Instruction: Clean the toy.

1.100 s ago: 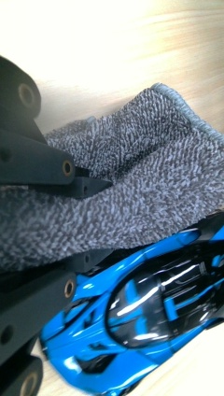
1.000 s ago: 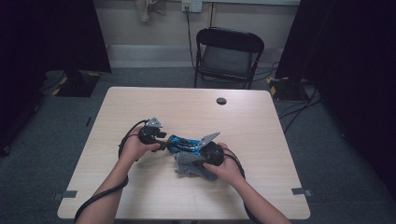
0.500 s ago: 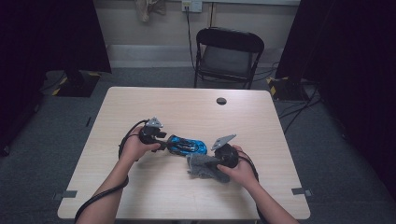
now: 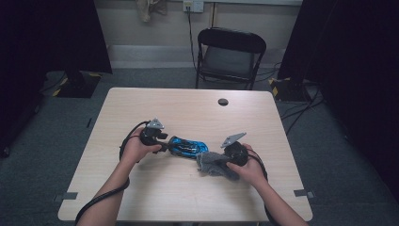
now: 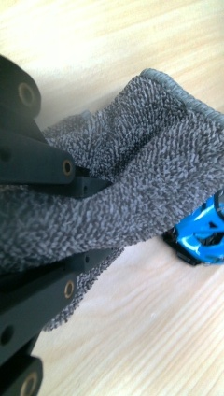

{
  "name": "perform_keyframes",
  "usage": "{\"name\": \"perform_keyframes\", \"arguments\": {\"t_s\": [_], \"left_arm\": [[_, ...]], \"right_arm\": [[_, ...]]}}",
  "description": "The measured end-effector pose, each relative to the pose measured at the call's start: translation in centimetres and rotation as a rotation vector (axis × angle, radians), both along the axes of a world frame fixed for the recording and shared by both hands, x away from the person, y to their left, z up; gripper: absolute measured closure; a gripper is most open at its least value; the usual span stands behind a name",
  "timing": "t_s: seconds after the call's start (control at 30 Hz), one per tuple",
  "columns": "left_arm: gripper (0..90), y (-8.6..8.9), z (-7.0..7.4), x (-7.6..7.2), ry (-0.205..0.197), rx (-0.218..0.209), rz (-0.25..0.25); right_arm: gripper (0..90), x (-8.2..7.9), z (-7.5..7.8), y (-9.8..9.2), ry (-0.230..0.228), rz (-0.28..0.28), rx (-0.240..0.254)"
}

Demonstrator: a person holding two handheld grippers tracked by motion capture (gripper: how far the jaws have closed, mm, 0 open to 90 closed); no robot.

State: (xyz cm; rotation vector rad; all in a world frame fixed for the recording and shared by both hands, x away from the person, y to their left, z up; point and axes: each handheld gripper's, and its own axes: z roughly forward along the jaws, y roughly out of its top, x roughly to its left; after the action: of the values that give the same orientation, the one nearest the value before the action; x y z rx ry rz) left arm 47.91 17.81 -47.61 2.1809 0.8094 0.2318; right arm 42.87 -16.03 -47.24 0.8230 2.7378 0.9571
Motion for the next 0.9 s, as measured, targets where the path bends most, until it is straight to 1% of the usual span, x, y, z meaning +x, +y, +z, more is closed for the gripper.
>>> {"name": "perform_keyframes", "arguments": {"t_s": [0.1, 0.13, 0.3, 0.33, 0.43, 0.57, 0.7, 0.73, 0.9], "left_arm": [[40.7, 0.0, 0.0, 0.0, -0.003, 0.004, -0.003], [40.7, 0.0, 0.0, 0.0, -0.004, 0.005, -0.004], [40.7, 0.0, 0.0, -0.1, -0.006, 0.005, -0.003], [40.7, 0.0, 0.0, 0.0, -0.005, 0.005, -0.002], [40.6, 0.0, 0.0, 0.0, -0.005, 0.006, -0.003], [40.6, 0.0, 0.0, 0.0, 0.001, -0.003, 0.004], [40.5, 0.1, 0.0, 0.1, 0.003, 0.001, 0.001], [39.8, 0.3, 0.0, 0.1, 0.005, 0.002, 0.009], [39.8, 0.2, 0.0, 0.0, 0.0, -0.003, 0.011]], "right_arm": [[74.3, 0.2, 0.0, -0.2, 0.0, -0.011, -0.002], [74.3, 0.3, 0.0, -0.4, 0.002, -0.023, -0.002], [74.3, 0.7, 0.0, -0.7, -0.003, -0.034, -0.006], [74.3, 0.9, 0.0, -0.8, -0.002, -0.047, -0.003], [74.3, 1.1, 0.0, -0.9, -0.001, -0.055, -0.006], [74.3, 1.5, 0.0, -1.2, -0.007, -0.077, -0.008], [74.3, 1.7, 0.0, -1.2, -0.009, -0.082, -0.01], [74.3, 1.8, 0.0, -1.2, -0.008, -0.086, -0.012], [74.3, 2.0, -0.1, -1.1, -0.018, -0.097, -0.015]]}}
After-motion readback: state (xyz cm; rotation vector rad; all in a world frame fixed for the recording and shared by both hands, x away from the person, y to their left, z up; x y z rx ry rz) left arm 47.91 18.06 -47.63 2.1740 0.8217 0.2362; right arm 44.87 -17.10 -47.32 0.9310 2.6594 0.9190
